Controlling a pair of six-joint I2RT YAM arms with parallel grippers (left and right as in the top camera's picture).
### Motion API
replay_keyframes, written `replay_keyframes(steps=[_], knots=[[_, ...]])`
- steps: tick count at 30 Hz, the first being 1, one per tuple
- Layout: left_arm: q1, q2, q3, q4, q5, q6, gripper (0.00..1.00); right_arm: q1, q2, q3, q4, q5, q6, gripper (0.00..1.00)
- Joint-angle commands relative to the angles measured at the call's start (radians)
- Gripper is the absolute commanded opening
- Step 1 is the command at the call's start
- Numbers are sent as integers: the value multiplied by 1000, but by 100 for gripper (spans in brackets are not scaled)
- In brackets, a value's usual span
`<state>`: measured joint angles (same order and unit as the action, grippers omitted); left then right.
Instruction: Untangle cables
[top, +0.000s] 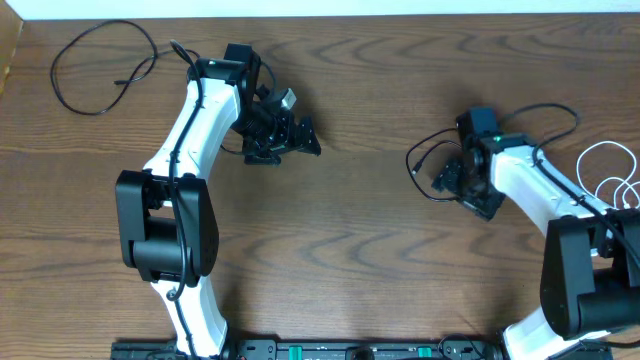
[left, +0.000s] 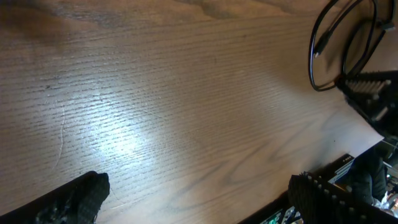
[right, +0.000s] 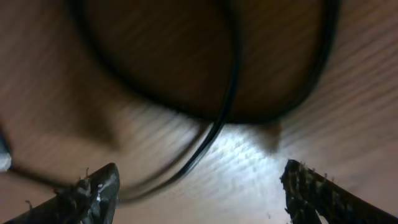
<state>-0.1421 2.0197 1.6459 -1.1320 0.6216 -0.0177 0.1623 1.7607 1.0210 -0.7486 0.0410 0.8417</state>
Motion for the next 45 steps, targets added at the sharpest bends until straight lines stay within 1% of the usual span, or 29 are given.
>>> replay_keyframes(steps=[1, 5, 8, 9, 10, 11, 13, 14, 19, 23, 27, 29, 31, 32, 34, 37, 39, 41, 43, 45], knots=[[1, 6, -6, -3, -12, 18, 98, 2, 0, -59, 49, 53, 195, 78], [1, 6, -6, -3, -12, 18, 98, 2, 0, -107, 105, 53, 217, 69], [1, 6, -6, -3, -12, 18, 98, 2, 0, -126, 129, 55, 217, 56], [1, 6, -6, -3, -12, 18, 98, 2, 0, -130, 137, 55, 216, 47], [1, 6, -6, -3, -12, 18, 98, 2, 0, -133, 143, 55, 216, 34], [0, 6, -6, -2, -12, 18, 98, 2, 0, -133, 145, 55, 216, 23], [1, 6, -6, 0, -12, 18, 98, 2, 0, -133, 153, 51, 216, 6], [1, 6, -6, 0, -12, 18, 98, 2, 0, -133, 156, 40, 216, 2], [0, 6, -6, 0, -12, 17, 98, 0, -5, -105, 169, -74, 192, 1], [0, 6, -6, 0, -12, 17, 98, 0, -54, -11, 153, -204, 75, 1], [1, 6, -6, -2, -6, 18, 98, 2, -158, 108, 108, -324, -38, 1], [1, 6, -6, -10, 36, 18, 98, 3, -221, 156, 105, -387, -108, 1], [2, 6, -6, -12, 109, 27, 98, 6, -286, 193, 105, -423, -163, 1], [3, 6, -6, -12, 152, 39, 98, 10, -320, 205, 104, -426, -177, 1], [3, 5, -6, -19, 274, 103, 98, 18, -387, 216, 106, -425, -185, 1], [3, 5, -5, -55, 483, 242, 98, 23, -470, 217, 106, -427, -185, 1], [3, -2, -5, -87, 586, 333, 98, 23, -517, 217, 115, -451, -185, 1], [3, -22, -4, -102, 600, 367, 98, 23, -560, 217, 138, -481, -185, 1], [3, -62, -4, -101, 568, 369, 98, 23, -600, 217, 159, -488, -186, 1], [3, -114, -4, -94, 519, 368, 98, 23, -632, 217, 160, -437, -187, 1]])
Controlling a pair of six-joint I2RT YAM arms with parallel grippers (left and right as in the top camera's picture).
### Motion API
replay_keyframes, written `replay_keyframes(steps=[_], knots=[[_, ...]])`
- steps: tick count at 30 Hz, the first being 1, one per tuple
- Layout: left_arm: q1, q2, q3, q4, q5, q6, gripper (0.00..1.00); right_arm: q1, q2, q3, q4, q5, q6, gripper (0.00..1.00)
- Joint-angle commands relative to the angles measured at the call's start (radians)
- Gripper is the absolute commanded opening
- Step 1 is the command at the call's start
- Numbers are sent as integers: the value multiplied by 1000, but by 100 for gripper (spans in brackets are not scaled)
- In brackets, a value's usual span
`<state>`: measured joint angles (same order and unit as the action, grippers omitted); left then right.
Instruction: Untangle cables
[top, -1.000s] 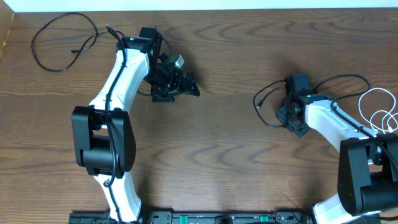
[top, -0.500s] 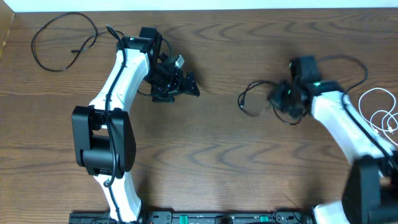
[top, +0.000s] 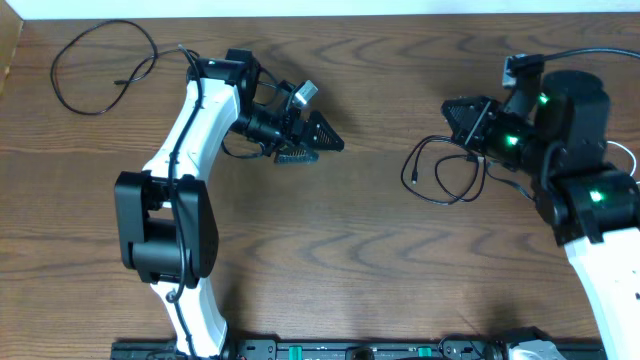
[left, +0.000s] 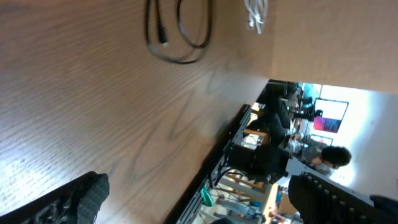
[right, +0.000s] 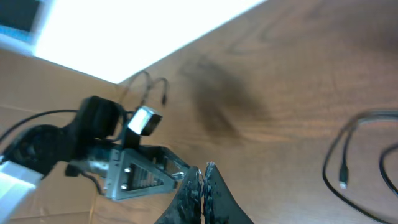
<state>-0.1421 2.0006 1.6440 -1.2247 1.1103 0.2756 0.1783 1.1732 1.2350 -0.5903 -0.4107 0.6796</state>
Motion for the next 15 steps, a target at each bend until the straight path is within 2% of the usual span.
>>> replay_keyframes(steps=[1, 6, 8, 10, 15], knots=[[3, -121, -2, 0, 7, 71, 98, 6, -54, 3, -10, 69, -31, 2], [2, -231, -2, -1, -176, 23, 98, 6, -23, -3, -164, 367, -34, 28], [2, -256, -2, -1, -281, -35, 98, 7, 31, -11, -219, 418, -42, 36], [2, -260, -2, -1, -358, -92, 98, 7, 100, -16, -244, 415, -101, 37], [3, -255, -2, -7, -594, -290, 98, 34, 300, -18, -252, 401, -385, 40]])
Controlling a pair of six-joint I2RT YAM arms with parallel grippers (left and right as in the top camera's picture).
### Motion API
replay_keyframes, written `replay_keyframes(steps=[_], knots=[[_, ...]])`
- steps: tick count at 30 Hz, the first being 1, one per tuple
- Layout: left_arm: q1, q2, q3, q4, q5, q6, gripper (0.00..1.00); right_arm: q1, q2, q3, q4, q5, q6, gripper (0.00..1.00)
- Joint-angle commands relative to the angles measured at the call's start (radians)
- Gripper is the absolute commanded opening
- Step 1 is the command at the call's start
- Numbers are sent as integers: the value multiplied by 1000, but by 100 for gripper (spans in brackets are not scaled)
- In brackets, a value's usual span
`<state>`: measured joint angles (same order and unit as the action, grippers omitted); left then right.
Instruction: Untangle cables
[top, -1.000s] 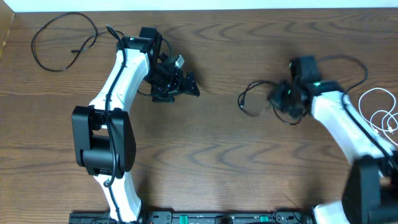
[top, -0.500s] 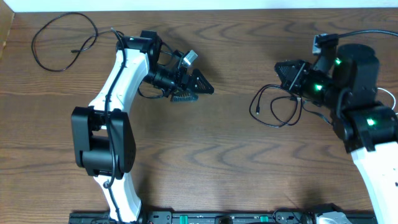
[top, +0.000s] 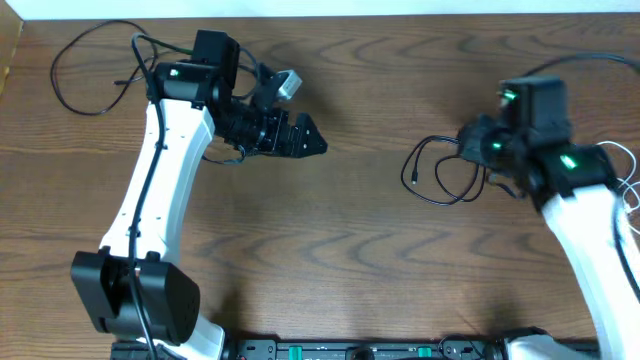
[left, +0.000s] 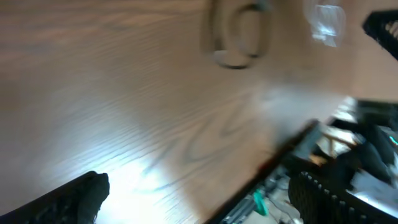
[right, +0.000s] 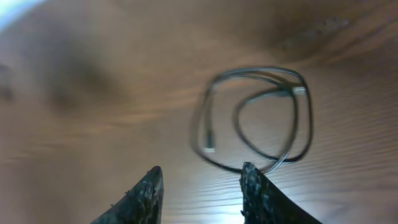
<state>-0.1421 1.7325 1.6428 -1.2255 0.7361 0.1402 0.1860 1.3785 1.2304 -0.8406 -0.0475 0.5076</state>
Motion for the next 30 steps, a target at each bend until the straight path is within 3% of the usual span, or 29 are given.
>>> replay_keyframes(steps=[1, 5, 9, 17, 20, 24, 30], knots=[[3, 13, -1, -8, -270, -199, 98, 31, 134, -14, 3, 38, -252, 40], [3, 13, -2, -13, -403, -340, 98, 54, 274, -14, 37, -7, -367, 56], [3, 13, -2, -8, -409, -349, 98, 96, 391, -14, 75, -94, -478, 69], [3, 13, -3, -7, -417, -348, 98, 173, 547, -14, 101, -67, -524, 67], [3, 13, -3, -3, -417, -348, 98, 189, 573, -14, 97, -43, -524, 54], [3, 13, -3, 0, -417, -348, 98, 201, 613, -15, 82, -35, -524, 43], [3, 13, -3, 5, -416, -348, 98, 227, 684, -15, 78, -45, -464, 1]])
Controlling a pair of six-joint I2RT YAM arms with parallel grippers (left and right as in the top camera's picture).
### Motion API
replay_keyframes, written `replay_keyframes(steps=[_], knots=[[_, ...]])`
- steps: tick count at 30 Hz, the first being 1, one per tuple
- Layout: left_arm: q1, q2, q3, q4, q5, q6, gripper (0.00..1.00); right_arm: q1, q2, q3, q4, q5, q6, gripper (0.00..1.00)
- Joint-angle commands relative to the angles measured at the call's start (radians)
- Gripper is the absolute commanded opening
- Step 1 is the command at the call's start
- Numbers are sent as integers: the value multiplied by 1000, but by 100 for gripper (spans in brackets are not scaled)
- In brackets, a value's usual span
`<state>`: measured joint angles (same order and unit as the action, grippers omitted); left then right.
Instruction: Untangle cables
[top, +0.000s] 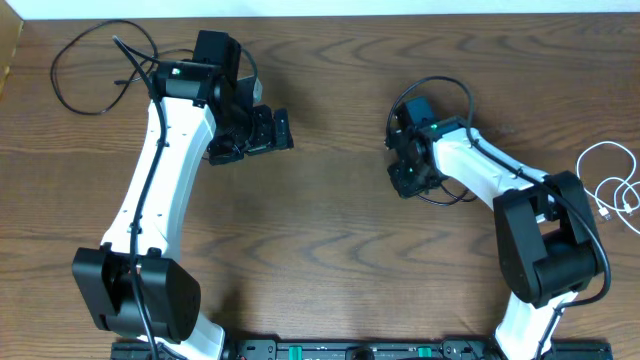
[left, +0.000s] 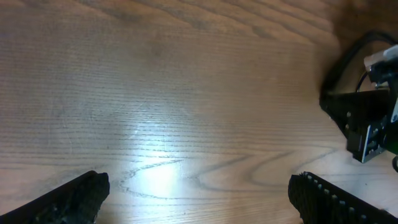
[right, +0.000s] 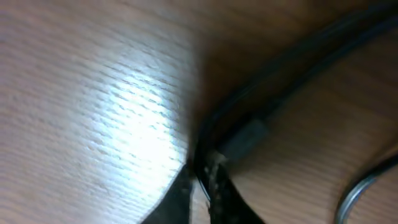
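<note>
A black cable (top: 452, 92) lies looped right of the table's middle. My right gripper (top: 404, 172) is down at the loop's left side. In the right wrist view this gripper (right: 200, 182) is shut on a thin strand of the black cable (right: 292, 59), just below its plug (right: 244, 137). A second black cable (top: 92, 68) lies looped at the far left. A white cable (top: 610, 172) lies at the right edge. My left gripper (top: 255, 135) hangs open over bare wood, and its wrist view shows the gripper (left: 199, 190) with nothing between the fingers (left: 69, 200).
The table is brown wood (top: 330, 260). A black rail with electronics (top: 330, 350) runs along the near edge. A cardboard edge (top: 8, 45) shows at the far left. In the left wrist view the right gripper (left: 364, 118) stands at the right of the frame.
My right gripper was open and raised over the right side of the black loop; now it is low at the loop's left side, shut on the cable. The left gripper sits slightly further left.
First my right gripper was open and low over the black loop, with the left open near the table's middle. Then both arms were raised, the right one shut. Then the right was open above the loop, and now it is shut on the cable.
</note>
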<state>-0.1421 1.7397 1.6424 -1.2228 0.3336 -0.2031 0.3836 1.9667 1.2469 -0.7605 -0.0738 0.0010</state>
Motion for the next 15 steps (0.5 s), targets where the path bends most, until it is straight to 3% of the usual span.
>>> replay_keyframes(steps=[1, 8, 15], knots=[[2, 6, -3, 2, -14, -5, 97, 34, 97, -32, -2, -19, 66, 1], [3, 6, -3, 5, -14, -5, 98, 66, 43, 21, -39, -67, 194, 1], [2, 6, -3, 5, -14, -5, 98, 59, -204, 135, -42, -312, 194, 1]])
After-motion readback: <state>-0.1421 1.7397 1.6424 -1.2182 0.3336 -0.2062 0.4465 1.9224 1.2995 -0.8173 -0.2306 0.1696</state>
